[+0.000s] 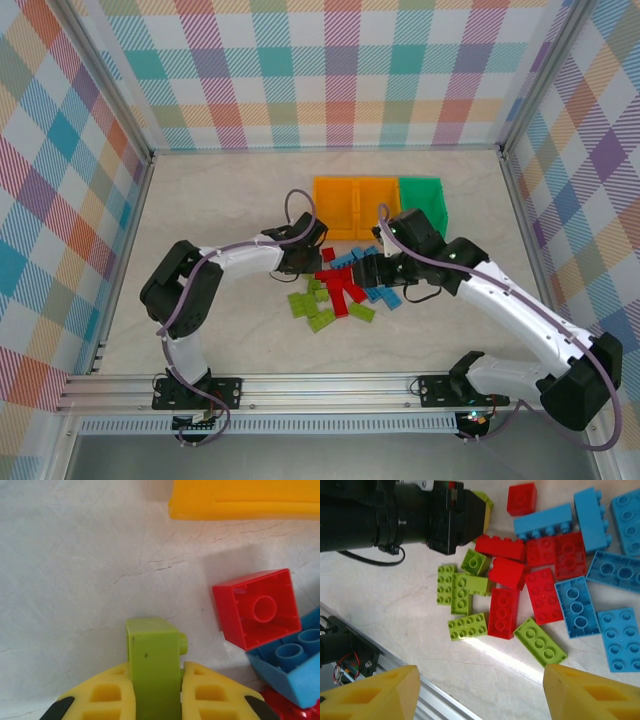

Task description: Sort the legos into containers by color

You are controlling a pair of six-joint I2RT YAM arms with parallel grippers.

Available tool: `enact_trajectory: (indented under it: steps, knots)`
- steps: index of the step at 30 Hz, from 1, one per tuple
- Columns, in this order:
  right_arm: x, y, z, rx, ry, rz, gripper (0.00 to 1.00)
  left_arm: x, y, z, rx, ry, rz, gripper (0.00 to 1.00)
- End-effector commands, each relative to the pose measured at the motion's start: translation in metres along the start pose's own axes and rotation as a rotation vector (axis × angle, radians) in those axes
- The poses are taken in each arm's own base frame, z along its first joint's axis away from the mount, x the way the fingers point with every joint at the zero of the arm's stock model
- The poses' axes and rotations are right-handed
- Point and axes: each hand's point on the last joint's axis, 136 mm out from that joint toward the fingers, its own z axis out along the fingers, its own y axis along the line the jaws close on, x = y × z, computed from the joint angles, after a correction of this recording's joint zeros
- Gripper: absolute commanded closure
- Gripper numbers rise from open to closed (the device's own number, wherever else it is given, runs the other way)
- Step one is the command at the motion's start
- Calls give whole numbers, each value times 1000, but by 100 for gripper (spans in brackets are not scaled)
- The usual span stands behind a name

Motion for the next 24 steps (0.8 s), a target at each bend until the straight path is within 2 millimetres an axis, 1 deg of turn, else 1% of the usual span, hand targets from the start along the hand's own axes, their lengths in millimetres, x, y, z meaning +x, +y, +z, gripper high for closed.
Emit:
enact_trajectory:
  steps: [1, 4, 6, 8, 10, 12, 13, 14, 17, 19, 22, 23, 24]
  knots:
    - [-11, 0, -8, 1, -91, -1, 33, -25, -10, -47, 84, -103, -17, 91]
    - [-19, -2, -17, 13, -165, 0, 32, -41, -28, -86, 181, -181, 3, 92]
    - [-25, -4, -22, 22, -216, -1, 31, -53, -42, -108, 243, -230, 21, 92]
    - [-31, -6, -29, 27, -278, 3, 30, -67, -58, -124, 298, -270, 44, 92]
    - [-35, -9, -34, 33, -331, 7, 29, -82, -69, -128, 308, -308, 64, 92]
    - [-39, -10, -39, 32, -373, 12, 29, -99, -72, -121, 265, -345, 75, 94]
    - [-39, -11, -40, 32, -385, 14, 28, -108, -72, -114, 231, -360, 78, 95]
    - [-40, -11, -41, 33, -390, 15, 28, -120, -76, -109, 227, -390, 78, 95]
    - [-37, -12, -42, 32, -386, 22, 28, -149, -79, -80, 190, -399, 58, 95]
    - [-32, -14, -43, 35, -372, 25, 28, -165, -82, -56, 181, -389, 54, 96]
    - [-25, -18, -43, 45, -356, 29, 28, -182, -91, -29, 162, -381, 84, 95]
    - [-23, -19, -43, 48, -353, 33, 27, -187, -93, -22, 158, -383, 89, 94]
    - [-21, -20, -44, 51, -352, 36, 27, -186, -91, -13, 132, -357, 96, 91]
